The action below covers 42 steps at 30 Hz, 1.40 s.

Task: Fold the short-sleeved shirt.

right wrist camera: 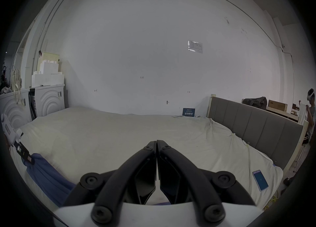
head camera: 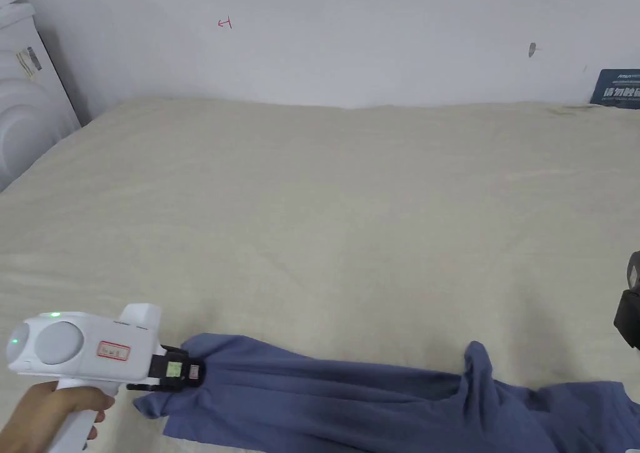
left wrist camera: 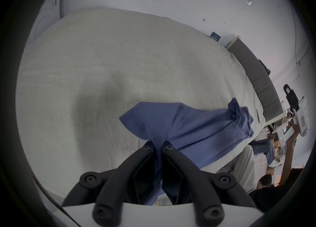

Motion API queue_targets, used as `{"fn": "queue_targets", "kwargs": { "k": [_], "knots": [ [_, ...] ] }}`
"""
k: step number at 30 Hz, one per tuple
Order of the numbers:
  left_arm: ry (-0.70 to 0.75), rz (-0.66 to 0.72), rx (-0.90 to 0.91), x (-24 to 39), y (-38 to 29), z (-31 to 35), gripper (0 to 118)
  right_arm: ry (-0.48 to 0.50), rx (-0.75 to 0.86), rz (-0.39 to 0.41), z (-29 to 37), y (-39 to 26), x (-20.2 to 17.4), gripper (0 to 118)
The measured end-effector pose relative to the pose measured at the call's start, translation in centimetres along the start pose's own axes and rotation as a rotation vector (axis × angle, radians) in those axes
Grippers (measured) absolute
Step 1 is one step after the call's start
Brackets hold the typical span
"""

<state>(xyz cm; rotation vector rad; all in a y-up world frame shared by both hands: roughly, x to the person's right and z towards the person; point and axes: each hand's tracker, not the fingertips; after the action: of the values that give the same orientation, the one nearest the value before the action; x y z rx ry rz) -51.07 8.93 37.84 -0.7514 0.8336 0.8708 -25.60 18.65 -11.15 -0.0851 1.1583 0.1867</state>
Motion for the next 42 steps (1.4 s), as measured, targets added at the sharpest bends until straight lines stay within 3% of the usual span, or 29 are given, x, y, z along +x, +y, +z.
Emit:
{"fn": "queue_targets", "kwargs": {
  "k": [12, 16, 27, 32, 42],
  "knots": [
    [0.153, 0.107, -0.003, -3.5, 0.0, 2.8, 3, 0.005, 0.008, -0.022, 0.6, 0.0, 0.6, 0],
    [0.258, -0.015, -0.038, 1.3, 0.5, 1.2, 3, -0.001, 0.002, -0.016, 0.9, -0.2, 1.0, 0],
    [-0.012, -0.092, -0.066, 14.4, 1.8, -4.3, 3, -0.002, 0.005, -0.023, 1.9, -0.5, 3.0, 0],
    [-0.011, -0.178, -0.099, 19.2, 1.5, -8.3, 3, -0.02, 0.012, -0.029, 2.5, -0.6, 4.1, 0],
    [-0.094, -0.199, -0.16, 25.7, -0.2, -14.5, 4, -0.052, -0.002, -0.041, 2.8, -1.3, 5.5, 0]
  ]
}}
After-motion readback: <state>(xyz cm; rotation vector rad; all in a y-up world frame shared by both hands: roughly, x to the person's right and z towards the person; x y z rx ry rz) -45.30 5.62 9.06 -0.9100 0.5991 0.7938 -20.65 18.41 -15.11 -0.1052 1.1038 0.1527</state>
